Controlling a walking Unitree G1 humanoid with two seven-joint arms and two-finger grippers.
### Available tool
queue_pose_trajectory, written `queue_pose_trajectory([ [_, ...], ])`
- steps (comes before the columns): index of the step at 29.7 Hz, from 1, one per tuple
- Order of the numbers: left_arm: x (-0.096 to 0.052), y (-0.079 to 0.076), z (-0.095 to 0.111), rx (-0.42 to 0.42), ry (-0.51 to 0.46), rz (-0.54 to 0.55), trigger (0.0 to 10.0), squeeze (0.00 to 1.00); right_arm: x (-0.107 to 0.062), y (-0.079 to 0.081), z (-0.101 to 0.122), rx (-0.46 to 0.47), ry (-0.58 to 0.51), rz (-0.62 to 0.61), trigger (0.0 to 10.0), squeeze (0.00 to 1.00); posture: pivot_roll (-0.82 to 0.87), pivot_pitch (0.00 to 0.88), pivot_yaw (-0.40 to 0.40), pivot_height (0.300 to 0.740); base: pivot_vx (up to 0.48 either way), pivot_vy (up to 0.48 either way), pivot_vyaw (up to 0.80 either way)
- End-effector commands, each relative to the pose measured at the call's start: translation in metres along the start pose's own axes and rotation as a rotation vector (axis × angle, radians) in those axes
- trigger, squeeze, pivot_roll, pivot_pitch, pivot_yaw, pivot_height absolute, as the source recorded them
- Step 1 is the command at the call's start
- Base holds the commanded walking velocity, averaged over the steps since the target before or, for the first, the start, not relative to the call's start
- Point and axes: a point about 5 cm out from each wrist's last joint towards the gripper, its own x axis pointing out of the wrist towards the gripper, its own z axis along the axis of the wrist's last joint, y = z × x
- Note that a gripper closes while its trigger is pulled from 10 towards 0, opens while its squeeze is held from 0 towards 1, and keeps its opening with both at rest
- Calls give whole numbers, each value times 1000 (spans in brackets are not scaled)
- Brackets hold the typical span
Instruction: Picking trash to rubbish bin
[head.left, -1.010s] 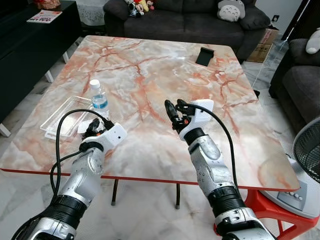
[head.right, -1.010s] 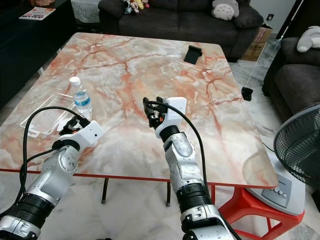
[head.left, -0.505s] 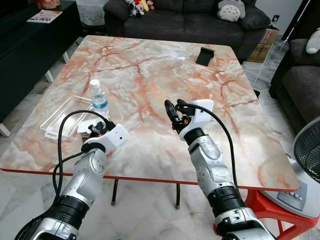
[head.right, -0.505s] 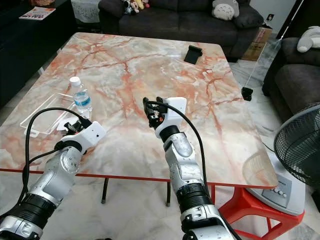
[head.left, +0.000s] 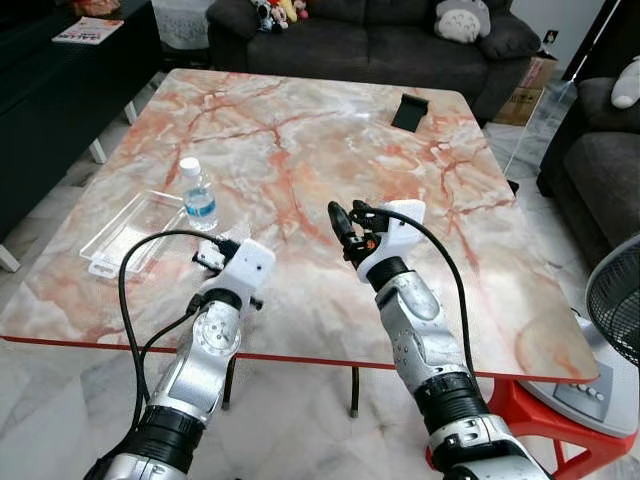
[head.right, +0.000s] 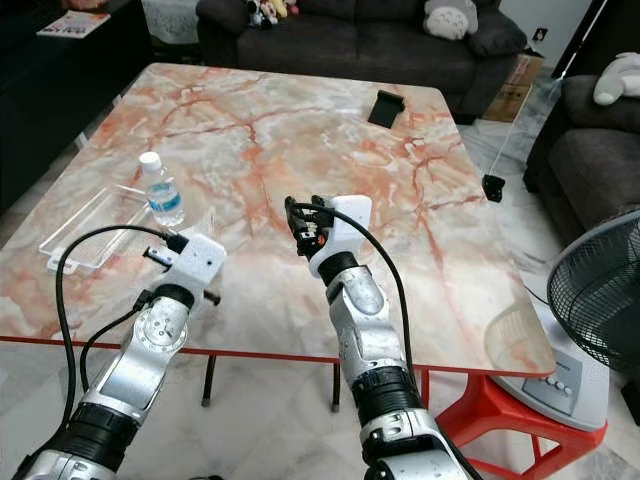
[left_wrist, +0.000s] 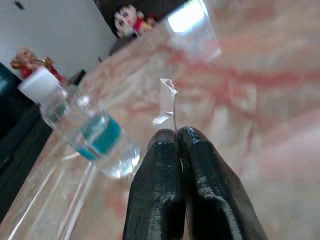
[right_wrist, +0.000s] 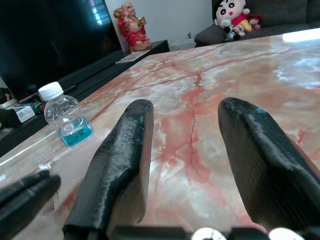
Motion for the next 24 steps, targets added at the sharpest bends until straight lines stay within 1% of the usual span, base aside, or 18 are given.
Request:
queue_pose_trajectory([
  [1, 0, 1, 10, -27, -55, 21, 10000, 0, 3, -1, 6, -3, -22, -4, 10000, 0, 44, 70, -101, 740, 0, 0, 0],
  [2, 1, 1, 12, -35, -67, 22, 10000, 0, 3, -1, 6, -3, -24, -4, 10000, 0, 44, 70, -101, 740, 0, 0, 0],
  [3, 2, 1, 19, -54, -106, 29, 10000, 0, 4, -1, 7, -2, -33, -8, 10000, 0, 46, 65, -99, 740, 0, 0, 0],
  [4, 2, 2, 27, -82, -148, 35, 10000, 0, 4, -1, 10, 1, -49, -12, 10000, 0, 48, 61, -96, 740, 0, 0, 0],
  [5, 3, 2, 32, -101, -176, 39, 10000, 0, 4, -2, 12, 2, -60, -16, 10000, 0, 48, 61, -96, 740, 0, 0, 0],
  [6, 3, 1, 36, -139, -196, 26, 10000, 0, 5, -1, 14, 0, -70, -13, 10000, 0, 50, 57, -92, 740, 0, 0, 0],
  [9, 5, -2, 37, -190, -209, -5, 10000, 0, 7, 1, 20, -8, -107, -6, 10000, 0, 49, 50, -86, 740, 0, 0, 0],
  [11, 5, -2, 37, -198, -213, -7, 10000, 0, 7, 1, 21, -8, -114, -7, 10000, 0, 49, 50, -86, 740, 0, 0, 0],
  [12, 4, 2, 40, -271, -230, 14, 10000, 0, 8, 1, 24, -31, -124, -8, 10000, 0, 47, 47, -82, 740, 0, 0, 0],
  [14, 5, 8, 41, -374, -239, 63, 10000, 0, 8, 2, 25, -37, -127, -6, 10000, 0, 51, 46, -82, 740, 0, 0, 0],
  [16, 8, 17, 43, -450, -246, 112, 10000, 0, 9, 2, 24, -38, -129, -4, 10000, 0, 52, 47, -81, 740, 0, 0, 0],
  [20, 8, 19, 42, -444, -253, 130, 10000, 0, 8, 2, 24, -40, -136, -10, 10000, 0, 54, 46, -78, 740, 0, 0, 0],
  [21, 7, 21, 42, -444, -264, 141, 10000, 0, 8, 1, 26, -74, -140, -8, 10000, 0, 52, 45, -77, 740, 0, 0, 0],
  [22, 6, 23, 42, -454, -279, 148, 10000, 0, 7, -4, 29, -125, -150, -9, 10000, 0, 55, 47, -77, 740, 0, 0, 0],
  [23, 5, 23, 40, -460, -272, 146, 10000, 0, 6, -19, 32, -128, -151, -57, 10000, 0, 55, 47, -77, 740, 0, 0, 0],
  [24, 4, 23, 37, -463, -267, 140, 10000, 0, 4, -30, 36, -145, -150, -93, 10000, 0, 54, 49, -73, 740, 0, 0, 0],
])
